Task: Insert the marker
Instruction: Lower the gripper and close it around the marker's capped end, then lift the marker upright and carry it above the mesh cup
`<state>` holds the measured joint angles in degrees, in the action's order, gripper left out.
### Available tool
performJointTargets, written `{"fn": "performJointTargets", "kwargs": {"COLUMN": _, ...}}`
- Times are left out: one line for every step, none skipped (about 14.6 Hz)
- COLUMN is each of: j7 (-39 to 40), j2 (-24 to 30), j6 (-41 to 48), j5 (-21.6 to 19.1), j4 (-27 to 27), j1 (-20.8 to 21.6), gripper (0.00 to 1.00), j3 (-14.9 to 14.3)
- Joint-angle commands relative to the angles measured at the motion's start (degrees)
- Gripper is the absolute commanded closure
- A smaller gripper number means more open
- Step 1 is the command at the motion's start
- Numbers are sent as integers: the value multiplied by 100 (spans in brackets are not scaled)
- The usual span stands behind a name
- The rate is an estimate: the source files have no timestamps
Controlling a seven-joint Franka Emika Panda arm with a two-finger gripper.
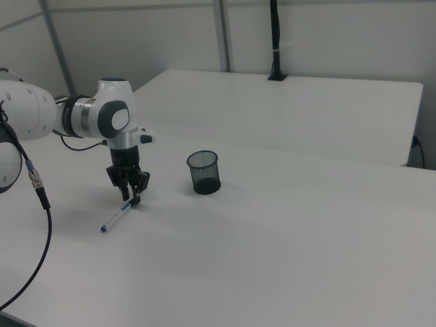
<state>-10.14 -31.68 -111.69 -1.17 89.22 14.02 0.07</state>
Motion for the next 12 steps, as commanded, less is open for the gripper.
{"fn": "performJointTargets", "kwargs": {"j7": -102, "j2": -58, "j6": -125, "j5": 143, "j4": 8, "j1": 83, "gripper": 58, "j3": -51}}
{"fn": "performJointTargets", "kwargs": {"j7": -102, "j2": -67, "j6": -125, "j5": 143, "j4": 8, "j1": 83, "gripper": 58, "j3": -51}}
{"fn": "performJointTargets", "kwargs": {"j7": -102, "j2": -76, "j6": -125, "j5": 160, "j4": 8, "j1": 92, "gripper": 58, "j3": -51}}
{"fn": "performJointTargets", "kwargs": {"j7": -102, "j2": -76, "j6": -151, "j5": 161, "j4": 8, "j1": 83, "gripper": 59, "j3": -42}}
{"fn": "performJointTargets", "kwargs": {"j7": -102, "j2": -76, "j6": -151, "j5": 161, "j4": 8, "j1": 83, "gripper": 64, "j3": -42}}
{"fn": "performJointTargets", "kwargs": {"j7": -102, "j2": -76, "j6": -151, "j5": 161, "j4": 8, "j1": 83, "gripper": 72, "j3": -51}}
{"fn": "performJointTargets", "kwargs": {"j7": -102, "j2": -76, "j6": -151, "j5": 152, "j4": 8, "j1": 83, "gripper": 81, "j3": -42}}
{"fn": "performJointTargets", "kwargs": {"j7": -102, "j2": -76, "j6": -151, "j5": 152, "j4": 8, "j1": 83, "gripper": 94, "j3": -42}}
{"fn": "performJointTargets", "kwargs": {"j7": -102, "j2": -76, "j6": -151, "j5": 152, "j4": 8, "j1": 83, "gripper": 100, "j3": -42}}
{"fn": "performJointTargets", "kwargs": {"j7": -102, "j2": -67, "j6": -151, "j5": 143, "j4": 8, "j1": 83, "gripper": 100, "j3": -42}}
{"fn": "performJointTargets", "kwargs": {"j7": -111, "j2": -67, "j6": -151, "j5": 143, "j4": 8, "j1": 83, "gripper": 100, "j3": -42}}
{"fn": "performJointTargets", "kwargs": {"j7": -111, "j2": -67, "j6": -151, "j5": 134, "j4": -1, "j1": 83, "gripper": 100, "j3": -42}}
